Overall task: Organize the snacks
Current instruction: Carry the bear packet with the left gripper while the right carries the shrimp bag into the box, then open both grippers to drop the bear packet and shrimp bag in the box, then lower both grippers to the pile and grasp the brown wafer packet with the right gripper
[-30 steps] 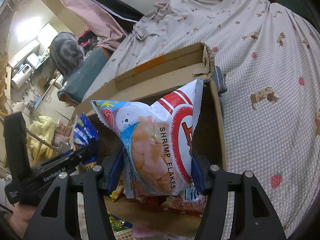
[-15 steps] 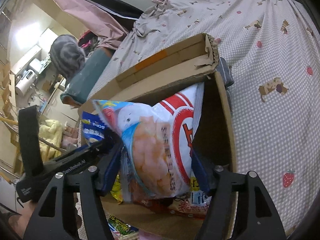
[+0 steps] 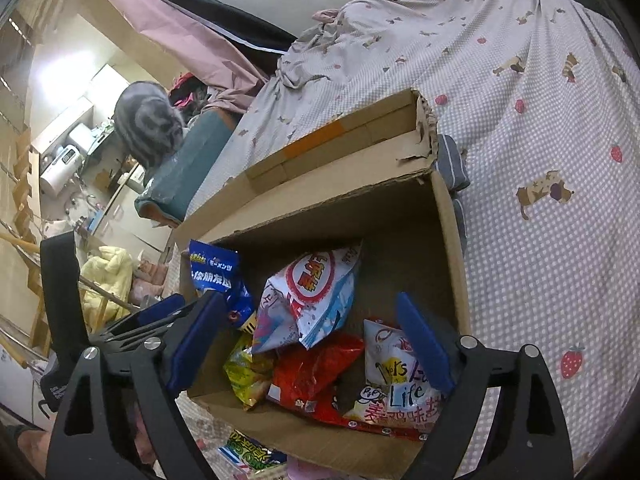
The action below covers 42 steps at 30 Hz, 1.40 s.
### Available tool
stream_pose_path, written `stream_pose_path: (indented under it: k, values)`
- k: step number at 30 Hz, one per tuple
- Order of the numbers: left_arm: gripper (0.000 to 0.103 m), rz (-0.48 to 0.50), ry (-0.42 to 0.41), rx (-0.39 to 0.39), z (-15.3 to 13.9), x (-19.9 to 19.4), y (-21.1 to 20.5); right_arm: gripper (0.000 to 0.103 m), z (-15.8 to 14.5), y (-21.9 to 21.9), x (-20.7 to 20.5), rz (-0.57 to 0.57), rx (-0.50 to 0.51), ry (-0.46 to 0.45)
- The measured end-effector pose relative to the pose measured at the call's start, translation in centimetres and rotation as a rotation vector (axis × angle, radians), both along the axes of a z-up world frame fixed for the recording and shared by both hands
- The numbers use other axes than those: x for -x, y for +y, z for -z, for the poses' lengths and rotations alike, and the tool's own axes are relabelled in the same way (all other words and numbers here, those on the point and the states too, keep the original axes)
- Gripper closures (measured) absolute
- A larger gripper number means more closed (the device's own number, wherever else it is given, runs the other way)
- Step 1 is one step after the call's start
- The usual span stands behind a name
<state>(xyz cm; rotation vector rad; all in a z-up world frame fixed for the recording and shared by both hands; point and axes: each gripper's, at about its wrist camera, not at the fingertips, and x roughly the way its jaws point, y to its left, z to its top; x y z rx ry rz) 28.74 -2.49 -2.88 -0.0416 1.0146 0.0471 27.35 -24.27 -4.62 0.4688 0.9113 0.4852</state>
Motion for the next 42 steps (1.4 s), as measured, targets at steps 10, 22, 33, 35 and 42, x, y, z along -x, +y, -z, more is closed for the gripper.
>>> stream_pose_path:
  k: [10,22,33,35,42]
  values:
    - [0.023,0.014,-0.023,-0.006,-0.8,2.6,0.4,0.013,-0.8,-0.1,2.1,-0.010,0.031,-0.012]
    - [0.023,-0.009,-0.107,0.051,-3.4,7.3,2.7,0.013,-2.1,-0.2,6.2,-0.008,0.059,-0.017]
    - [0.007,0.008,-0.151,0.085,-4.8,12.9,3.7,0.013,-2.3,-0.8,11.4,0.000,0.071,0.012]
    - [0.007,0.021,-0.138,0.077,-4.8,13.9,3.5,0.013,-2.1,-0.9,12.3,0.003,0.078,0.021]
    - [0.007,0.010,-0.089,0.092,-3.7,16.9,3.7,0.013,-0.7,-1.0,14.8,0.015,0.076,0.076]
